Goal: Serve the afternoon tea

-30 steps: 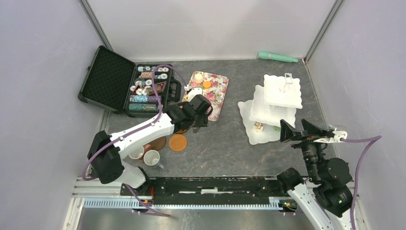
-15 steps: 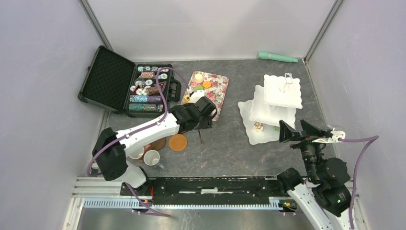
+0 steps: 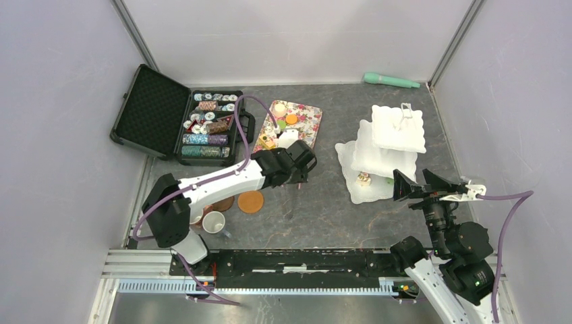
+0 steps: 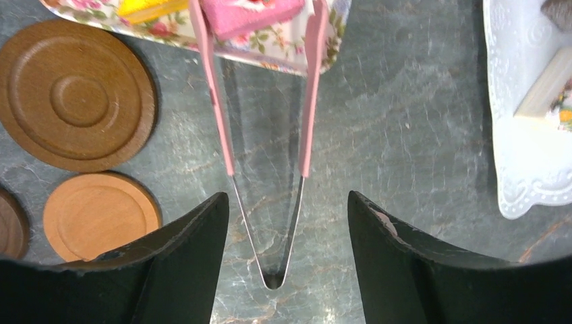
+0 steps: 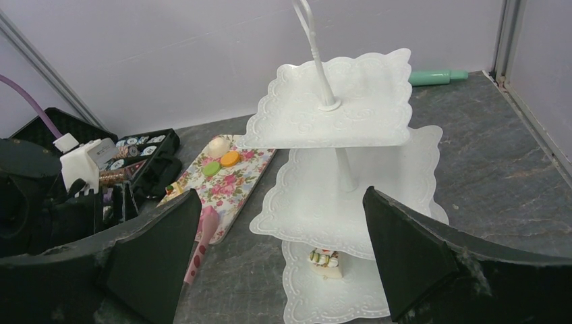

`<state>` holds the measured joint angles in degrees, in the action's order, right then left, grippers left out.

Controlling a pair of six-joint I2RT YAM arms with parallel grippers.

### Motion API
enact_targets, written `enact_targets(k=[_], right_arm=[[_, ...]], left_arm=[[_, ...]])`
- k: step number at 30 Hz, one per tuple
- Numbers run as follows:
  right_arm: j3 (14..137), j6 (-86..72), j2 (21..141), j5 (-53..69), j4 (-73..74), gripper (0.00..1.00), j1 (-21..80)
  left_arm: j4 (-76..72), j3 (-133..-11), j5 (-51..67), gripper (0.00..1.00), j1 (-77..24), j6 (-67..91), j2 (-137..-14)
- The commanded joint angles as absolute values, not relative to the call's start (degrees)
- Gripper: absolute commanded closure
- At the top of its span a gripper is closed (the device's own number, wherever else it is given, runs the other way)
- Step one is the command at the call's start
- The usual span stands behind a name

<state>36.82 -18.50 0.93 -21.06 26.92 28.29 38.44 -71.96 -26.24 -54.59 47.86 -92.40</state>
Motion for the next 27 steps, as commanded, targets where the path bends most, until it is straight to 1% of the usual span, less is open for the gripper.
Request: enact_targets(k=[1,2,4,5,10,16,20,23,25,27], right_arm=[[36.3,-19.1,0.3,-21.5,26.6,0.02,28.5],[36.2,-19.1,0.3,-21.4,26.5,0.02,28.5],[36.1,-19.1,0.3,-21.1,26.3,0.02,28.5],[36.1,-19.1,0.3,-20.9,26.2,0.02,28.5],[36.0,-19.7,0.1,-20.0,25.8,0.02,28.5],[36.1,-20.4,-0.5,-19.9,26.6,0.02,28.5],[36.2,-20.5,-1.0,-20.5,27.3,0.02,28.5],[36.1,-20.6,-1.4,-20.9,27.4,0.02,28.5],[36.0,-20.7,-1.4,-20.9,27.4,0.02,28.5],[36.1,-20.4,-1.3,-20.9,27.4,0.02,28.5]], left_arm=[[35.3,-68.0,-29.1,0.26,-58.7,45.6,-88.8],[35.1,-66.8,-29.6,0.24,-59.6,44.9,-88.4],[35.1,-64.7,-31.4,0.17,-61.2,44.9,-87.9],[35.0,-63.5,-32.3,0.16,-61.9,45.3,-87.9],[34.2,-61.3,-33.8,0.14,-62.3,48.6,-91.4],[31.1,-62.4,-34.2,0.21,-62.3,46.9,-96.8],[30.2,-64.0,-33.2,0.18,-62.3,46.3,-99.5],[29.2,-64.6,-32.9,0.18,-62.3,45.8,-101.3],[29.3,-65.3,-33.8,0.23,-62.2,45.5,-102.4],[29.6,-66.3,-34.0,0.29,-62.0,44.6,-103.3]])
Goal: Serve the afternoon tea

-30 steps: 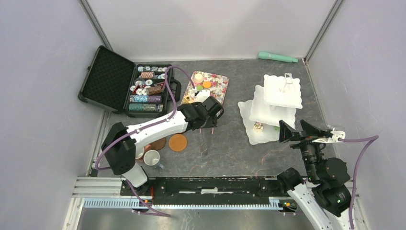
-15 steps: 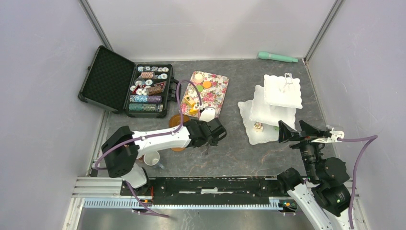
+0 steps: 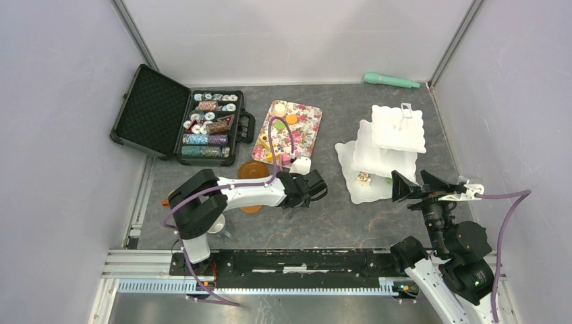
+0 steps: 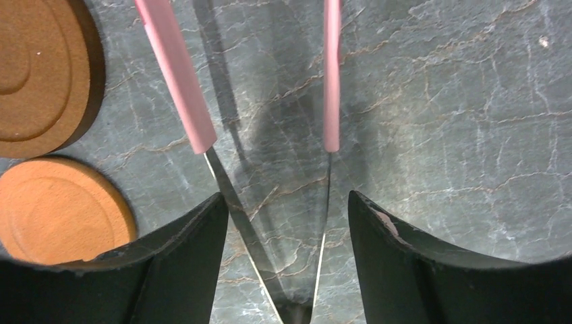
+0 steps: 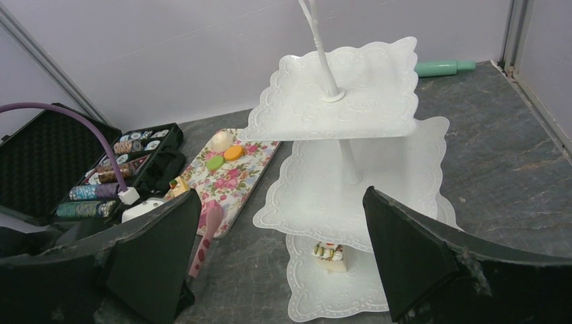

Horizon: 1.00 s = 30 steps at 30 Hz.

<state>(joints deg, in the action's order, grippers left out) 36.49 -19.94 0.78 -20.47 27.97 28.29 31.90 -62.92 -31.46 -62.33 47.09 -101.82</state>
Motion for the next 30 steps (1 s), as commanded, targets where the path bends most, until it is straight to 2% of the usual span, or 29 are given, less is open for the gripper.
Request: enact_targets(k=[1,3,16,30], right_arm=[[36.2,-20.2,-1.1,-20.9,27.5,0.02,28.5],[36.5,-20.0,-1.0,-20.9,27.7,0.02,28.5],[36.6,-19.6,-1.5,-21.6,27.9,0.02,28.5],[36.7,-20.3,-1.5,-21.2,27.8,0.02,28.5]], left_arm=[[29.9,-66.9,-34.0,0.34,-61.9,44.2,-103.7],[30.5,-67.8,-33.7,0.39,-61.4,43.8,-103.8],[37.5,-74.3,-30.4,0.55,-59.9,44.2,-103.4],[39.0,-73.9,-28.9,0.67,-59.9,40.4,-92.9]])
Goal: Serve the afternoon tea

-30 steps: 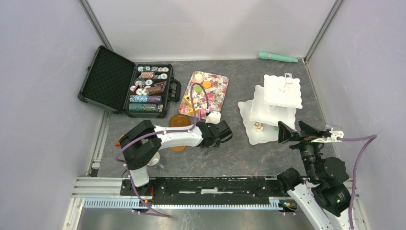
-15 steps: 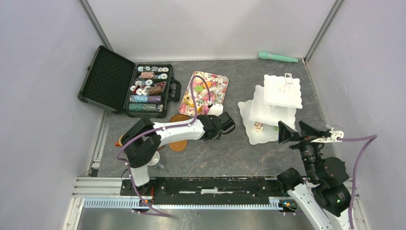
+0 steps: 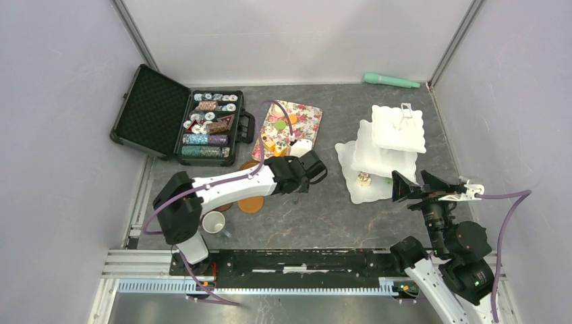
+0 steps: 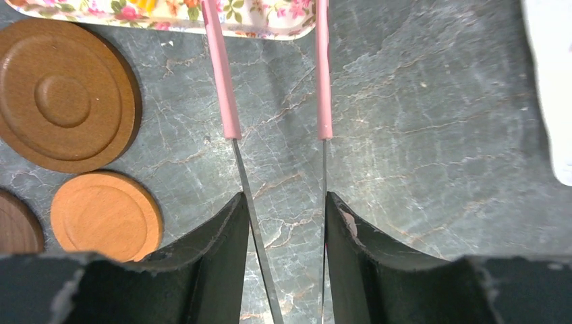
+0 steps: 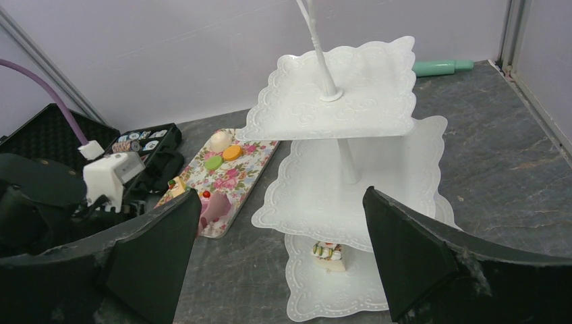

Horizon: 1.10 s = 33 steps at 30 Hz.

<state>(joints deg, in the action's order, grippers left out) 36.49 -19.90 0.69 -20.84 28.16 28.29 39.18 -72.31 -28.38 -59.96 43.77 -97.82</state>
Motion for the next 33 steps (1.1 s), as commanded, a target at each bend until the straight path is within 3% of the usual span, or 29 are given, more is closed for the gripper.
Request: enact_targets(k=[1,21,33], right_arm=[[36.7,-20.3,-1.5,-21.1,27.9,0.02,28.5],[37.8,-18.7,-0.3,-22.8,27.5,0.02,28.5],[37.5,-19.1,-0.2,-22.4,26.8,0.02,28.5]], left_arm=[[39.1,-73.9,-28.9,0.68,-59.9,40.0,-92.4],[31.5,-65.6,-16.7,0.74,-63.1,26.7,-79.9],[22.9,-67.8,-17.8,0.76,-65.4,22.2,-83.8]])
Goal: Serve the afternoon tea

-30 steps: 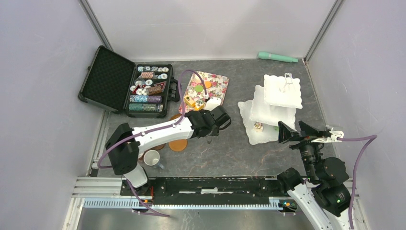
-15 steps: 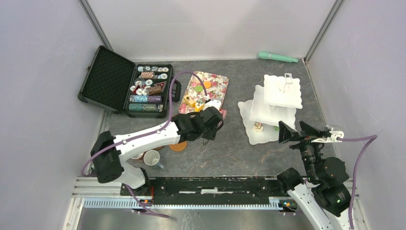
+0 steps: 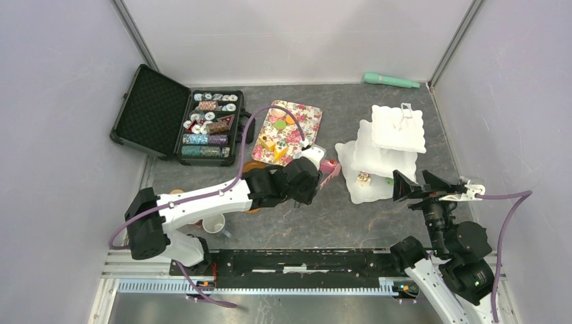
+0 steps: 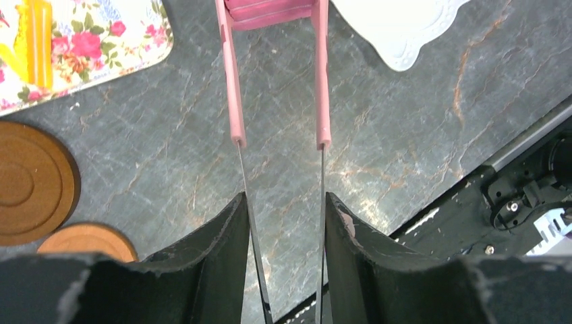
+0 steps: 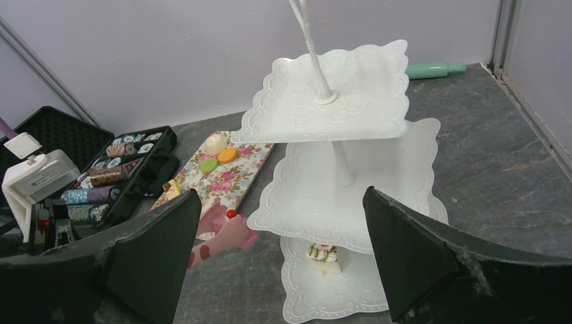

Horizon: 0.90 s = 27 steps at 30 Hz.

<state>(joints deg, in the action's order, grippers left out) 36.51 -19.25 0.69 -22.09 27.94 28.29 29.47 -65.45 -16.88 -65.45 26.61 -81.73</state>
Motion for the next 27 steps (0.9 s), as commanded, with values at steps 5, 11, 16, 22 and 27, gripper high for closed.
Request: enact_targets(k=[5,11,16,22,27], right_arm=[[37.4,-19.3,-0.2,-22.4,27.0,0.02,28.5],[37.5,-19.2,-0.2,-22.9,27.2,0.02,28.5],[36.7,-19.7,1.3,-22.4,26.8,0.02,28.5],[36.4,-19.6,1.7,-22.2,26.0,0.02,28.5],[36.5,-19.3,1.7,-22.6,26.2,0.02,28.5]], left_arm=[[21.3,-72.2,-18.1,0.77,-65.5,19.6,-89.6],[20.8,-75.9,-20.8,0.78,-65.3,16.1,-94.0],[20.8,-78.0,-23.0,0.78,-65.4,13.3,-95.7],[19.9,-80.9,-23.8,0.77,-65.2,10.5,-98.6],[18.9,-82.7,-23.6,0.77,-65.0,8.3,-101.1]])
